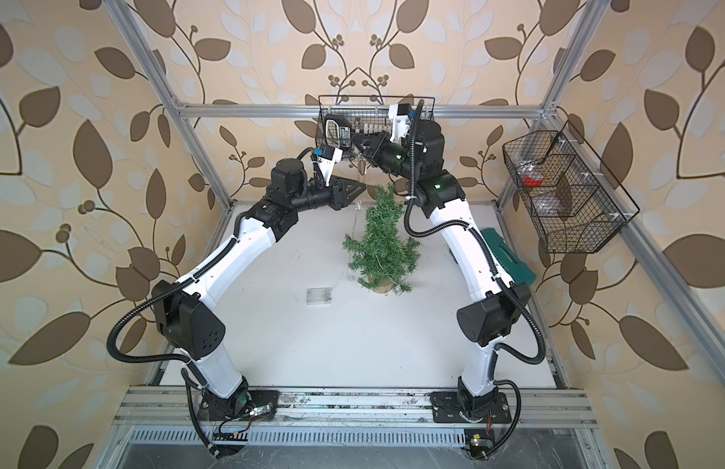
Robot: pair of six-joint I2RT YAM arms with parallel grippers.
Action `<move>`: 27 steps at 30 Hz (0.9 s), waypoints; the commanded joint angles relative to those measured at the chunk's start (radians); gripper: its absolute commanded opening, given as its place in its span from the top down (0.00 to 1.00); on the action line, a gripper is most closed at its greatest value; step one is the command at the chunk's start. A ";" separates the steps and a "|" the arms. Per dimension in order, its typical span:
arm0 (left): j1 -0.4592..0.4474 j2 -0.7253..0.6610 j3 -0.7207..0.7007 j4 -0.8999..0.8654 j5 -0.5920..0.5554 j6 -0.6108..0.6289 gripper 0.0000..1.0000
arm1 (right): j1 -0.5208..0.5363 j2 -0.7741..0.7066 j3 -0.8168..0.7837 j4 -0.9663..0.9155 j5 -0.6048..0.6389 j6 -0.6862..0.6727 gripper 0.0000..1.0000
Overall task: Remove string lights from the small christmas tree
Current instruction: Remove the light string from the Christmas tree.
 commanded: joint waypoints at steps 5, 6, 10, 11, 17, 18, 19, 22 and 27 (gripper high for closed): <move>0.006 0.022 0.038 0.100 0.066 0.003 0.87 | 0.001 -0.008 0.011 -0.005 -0.020 -0.013 0.97; 0.005 0.022 0.040 0.100 0.058 0.003 0.93 | 0.000 -0.008 0.012 -0.005 -0.021 -0.013 0.97; 0.010 0.032 0.103 0.033 -0.023 0.002 1.00 | -0.018 -0.014 0.007 -0.016 -0.026 -0.012 0.91; 0.014 0.034 0.127 0.003 -0.050 0.001 1.00 | -0.024 -0.018 0.004 -0.020 -0.030 -0.012 0.88; 0.049 0.033 0.234 -0.131 -0.120 -0.040 1.00 | -0.067 -0.060 -0.028 -0.029 -0.049 -0.013 0.59; 0.053 0.029 0.238 -0.149 -0.123 -0.047 1.00 | -0.076 -0.067 -0.034 -0.032 -0.057 -0.016 0.55; 0.057 0.024 0.242 -0.165 -0.128 -0.050 1.00 | -0.085 -0.080 -0.039 -0.040 -0.061 -0.020 0.53; 0.066 0.005 0.260 -0.229 -0.143 -0.050 1.00 | -0.122 -0.133 -0.070 -0.069 -0.066 -0.044 0.48; 0.099 -0.068 0.253 -0.370 -0.169 -0.048 1.00 | -0.211 -0.306 -0.281 -0.079 -0.031 -0.053 0.46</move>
